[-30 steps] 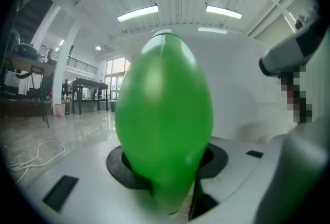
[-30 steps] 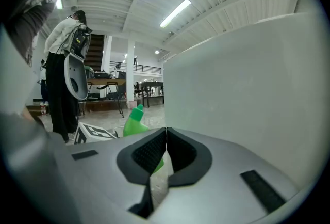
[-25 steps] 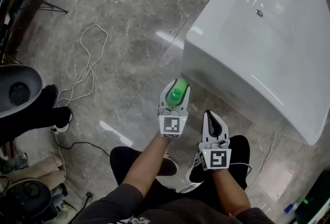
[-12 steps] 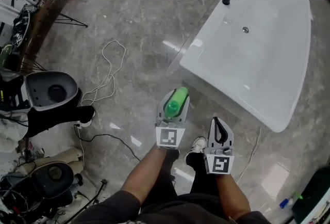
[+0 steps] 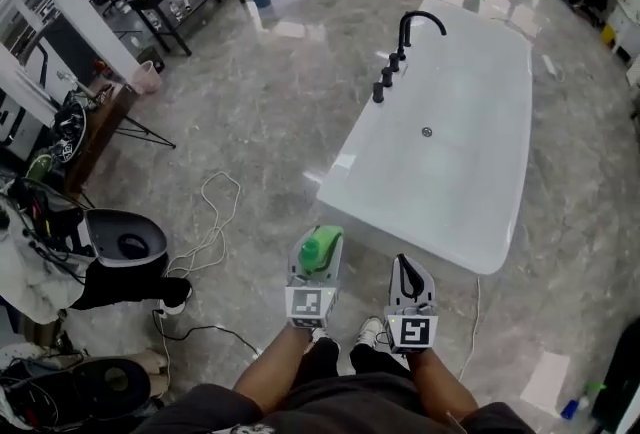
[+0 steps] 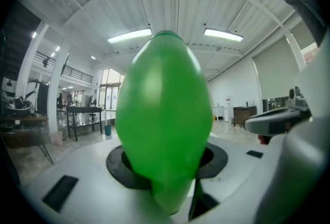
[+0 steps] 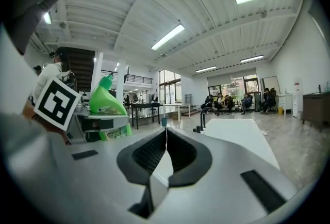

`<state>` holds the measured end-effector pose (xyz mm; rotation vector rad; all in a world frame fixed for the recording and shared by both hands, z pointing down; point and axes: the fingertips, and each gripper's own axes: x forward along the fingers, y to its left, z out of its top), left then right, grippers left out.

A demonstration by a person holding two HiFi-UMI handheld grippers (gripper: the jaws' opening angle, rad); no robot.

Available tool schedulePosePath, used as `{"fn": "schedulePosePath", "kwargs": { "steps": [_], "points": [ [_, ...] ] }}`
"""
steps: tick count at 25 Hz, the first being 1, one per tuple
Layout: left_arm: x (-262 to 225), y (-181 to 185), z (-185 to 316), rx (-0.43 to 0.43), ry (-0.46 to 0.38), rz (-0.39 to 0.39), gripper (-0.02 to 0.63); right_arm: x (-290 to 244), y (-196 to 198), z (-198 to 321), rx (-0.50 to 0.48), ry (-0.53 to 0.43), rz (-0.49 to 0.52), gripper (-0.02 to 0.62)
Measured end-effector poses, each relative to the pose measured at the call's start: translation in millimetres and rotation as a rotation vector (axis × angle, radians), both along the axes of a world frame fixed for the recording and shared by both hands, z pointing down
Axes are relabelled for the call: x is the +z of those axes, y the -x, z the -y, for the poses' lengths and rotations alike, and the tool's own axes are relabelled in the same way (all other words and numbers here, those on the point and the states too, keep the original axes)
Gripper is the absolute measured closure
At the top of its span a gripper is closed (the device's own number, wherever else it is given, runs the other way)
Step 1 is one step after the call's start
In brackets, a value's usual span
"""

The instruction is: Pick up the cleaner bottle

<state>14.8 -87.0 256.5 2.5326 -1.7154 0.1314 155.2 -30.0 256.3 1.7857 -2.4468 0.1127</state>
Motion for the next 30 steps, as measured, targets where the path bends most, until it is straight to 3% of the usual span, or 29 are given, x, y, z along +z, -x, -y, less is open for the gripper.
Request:
{"fn": "schedulePosePath", "kwargs": {
  "steps": [8, 16, 23, 30],
  "points": [
    [-54, -58, -20, 0.114, -0.001, 0.002, 0.423, -70, -70, 2, 0.166, -0.144, 0.009, 0.578],
    [-84, -69, -20, 0.233, -0.027, 0.0, 0.423, -101, -109, -18, 0.344, -0.195, -0.021, 0.578],
    [-91, -66, -16, 0.311, -0.045, -0.001, 0.423, -106, -99, -38, 0.418, -0.178, -0.057, 0.58],
    [-89, -47, -11, 0.331, -0.041, -0.007, 0.423, -107, -80, -35, 0.453, -0.178, -0.069, 0.58]
  ]
}}
